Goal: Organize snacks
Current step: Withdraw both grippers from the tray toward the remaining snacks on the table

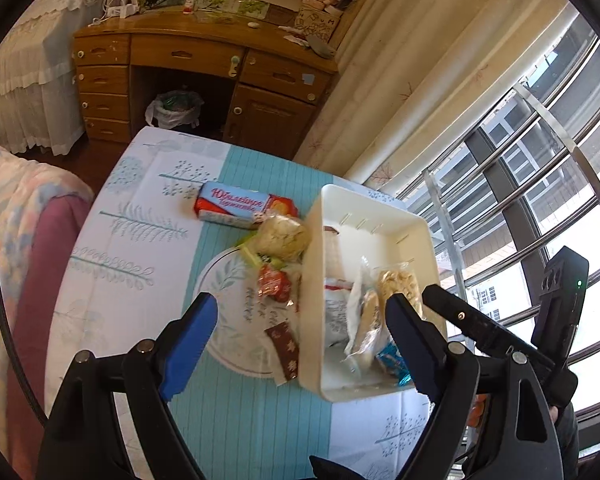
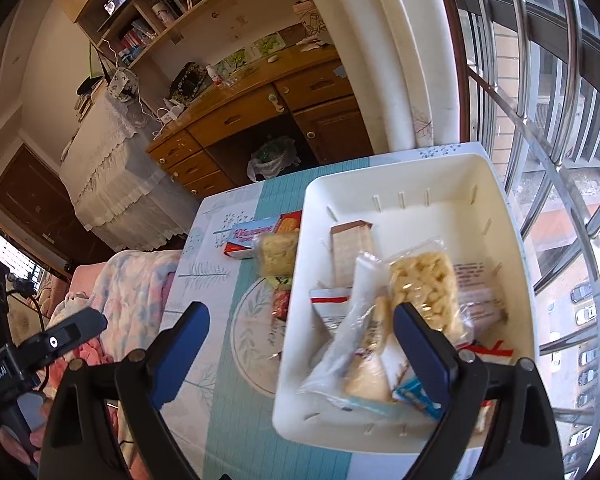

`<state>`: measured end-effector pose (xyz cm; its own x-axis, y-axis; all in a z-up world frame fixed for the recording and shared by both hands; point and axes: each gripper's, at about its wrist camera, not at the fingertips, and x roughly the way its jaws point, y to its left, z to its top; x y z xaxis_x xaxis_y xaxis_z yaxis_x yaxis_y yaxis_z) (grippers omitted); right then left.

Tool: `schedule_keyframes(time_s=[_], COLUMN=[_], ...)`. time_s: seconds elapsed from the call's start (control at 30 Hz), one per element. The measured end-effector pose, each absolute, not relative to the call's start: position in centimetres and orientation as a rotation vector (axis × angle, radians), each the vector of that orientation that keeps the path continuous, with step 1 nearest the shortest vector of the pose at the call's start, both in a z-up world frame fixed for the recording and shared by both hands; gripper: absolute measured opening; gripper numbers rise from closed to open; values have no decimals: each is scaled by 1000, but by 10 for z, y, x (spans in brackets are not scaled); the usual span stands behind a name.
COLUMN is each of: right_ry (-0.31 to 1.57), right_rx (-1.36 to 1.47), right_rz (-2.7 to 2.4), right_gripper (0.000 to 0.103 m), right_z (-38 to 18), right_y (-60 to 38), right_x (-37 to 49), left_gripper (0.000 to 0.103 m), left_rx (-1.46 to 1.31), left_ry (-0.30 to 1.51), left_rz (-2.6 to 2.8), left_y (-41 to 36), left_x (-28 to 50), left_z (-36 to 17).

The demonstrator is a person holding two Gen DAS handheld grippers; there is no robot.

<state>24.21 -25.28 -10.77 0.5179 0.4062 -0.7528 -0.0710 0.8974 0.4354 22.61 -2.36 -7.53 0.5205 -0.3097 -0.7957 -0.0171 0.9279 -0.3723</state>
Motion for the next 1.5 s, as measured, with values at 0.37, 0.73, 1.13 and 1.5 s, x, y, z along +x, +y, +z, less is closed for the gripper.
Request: schedule_keyframes(time_s=[0.37, 0.73, 1.13, 1.5], right_ry=[1005, 1030, 1058, 1098], right_rx=[488, 575, 670, 729], right_rz=[238, 136, 6, -58], right_gripper=[94, 94, 94, 94], right_z=[-103, -115, -137, -156], right_y=[-189, -124, -85, -79], right_x=[223, 194, 163, 157], left_gripper=[85, 85, 85, 85], left_rx=[-310, -252, -184, -170], left_ry=[1024, 1069, 1127, 1131], left_rz=[-193, -251, -301, -338], left_y=[54, 124, 163, 162], left_x=[192, 176, 183, 203], left_z=[-63, -70, -86, -92])
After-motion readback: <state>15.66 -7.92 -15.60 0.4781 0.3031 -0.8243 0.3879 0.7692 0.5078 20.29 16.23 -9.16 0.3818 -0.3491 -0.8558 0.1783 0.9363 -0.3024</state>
